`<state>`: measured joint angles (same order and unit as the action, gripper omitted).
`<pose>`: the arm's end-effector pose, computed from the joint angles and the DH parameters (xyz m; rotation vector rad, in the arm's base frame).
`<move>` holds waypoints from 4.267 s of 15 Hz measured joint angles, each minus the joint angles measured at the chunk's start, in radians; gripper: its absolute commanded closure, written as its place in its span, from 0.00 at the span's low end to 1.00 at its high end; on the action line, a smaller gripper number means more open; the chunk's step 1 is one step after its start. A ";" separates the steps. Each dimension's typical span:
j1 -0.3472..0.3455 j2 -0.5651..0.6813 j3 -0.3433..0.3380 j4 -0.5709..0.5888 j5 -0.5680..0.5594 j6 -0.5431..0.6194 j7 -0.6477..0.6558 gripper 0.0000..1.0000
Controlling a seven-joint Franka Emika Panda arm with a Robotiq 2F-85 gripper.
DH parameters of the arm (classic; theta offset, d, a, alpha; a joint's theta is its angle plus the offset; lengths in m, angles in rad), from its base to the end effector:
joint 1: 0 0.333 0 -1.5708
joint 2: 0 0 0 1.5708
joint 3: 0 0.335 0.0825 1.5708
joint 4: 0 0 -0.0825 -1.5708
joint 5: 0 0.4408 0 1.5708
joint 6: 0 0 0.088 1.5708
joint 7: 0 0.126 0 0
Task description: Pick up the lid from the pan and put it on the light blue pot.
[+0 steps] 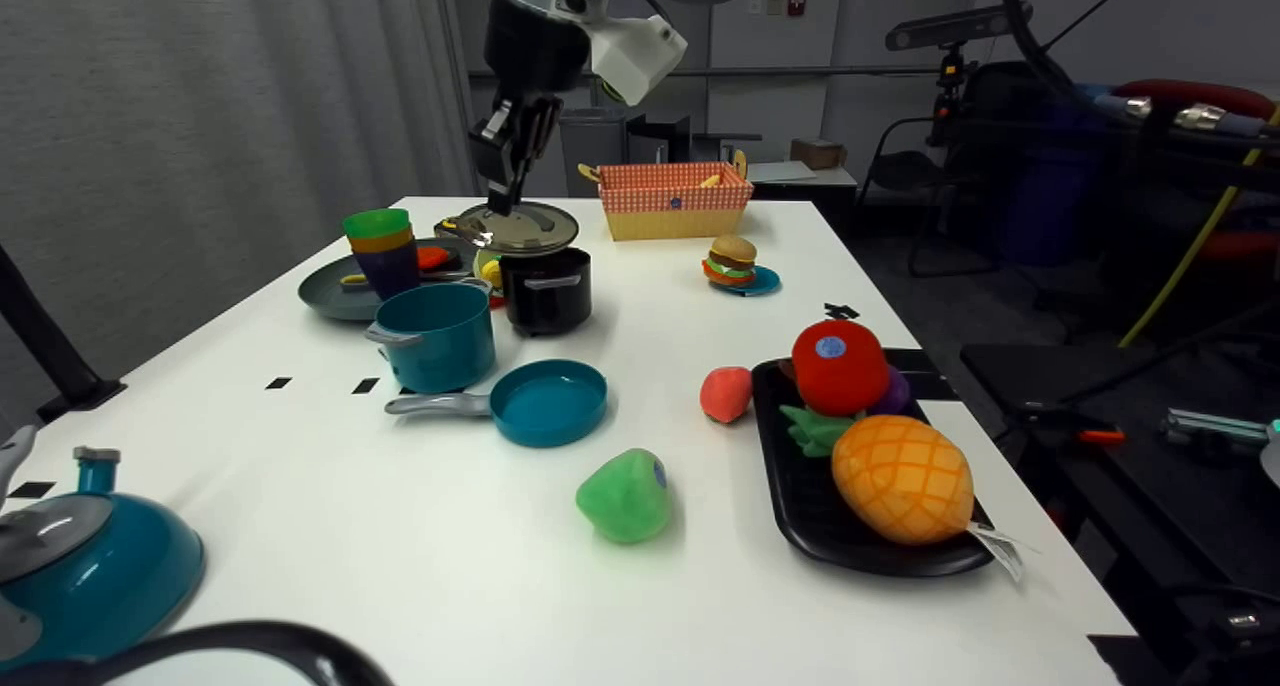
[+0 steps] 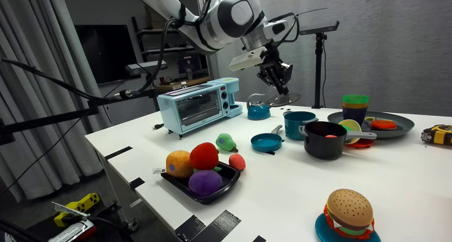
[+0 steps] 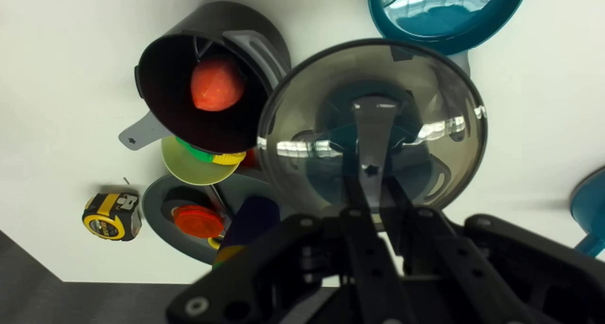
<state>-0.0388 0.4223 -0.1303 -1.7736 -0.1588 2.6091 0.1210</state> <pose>0.7404 -0.1157 0.3358 2.9047 -0.2146 0.6057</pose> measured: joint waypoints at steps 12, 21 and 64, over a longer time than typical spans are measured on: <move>0.006 0.167 -0.006 0.276 -0.001 -0.044 0.022 0.96; 0.010 0.393 0.000 0.549 0.003 -0.144 0.023 0.96; 0.009 0.517 -0.021 0.655 0.003 -0.169 0.066 0.00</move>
<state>-0.0302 0.9390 -0.1508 -1.1187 -0.1556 2.4398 0.1868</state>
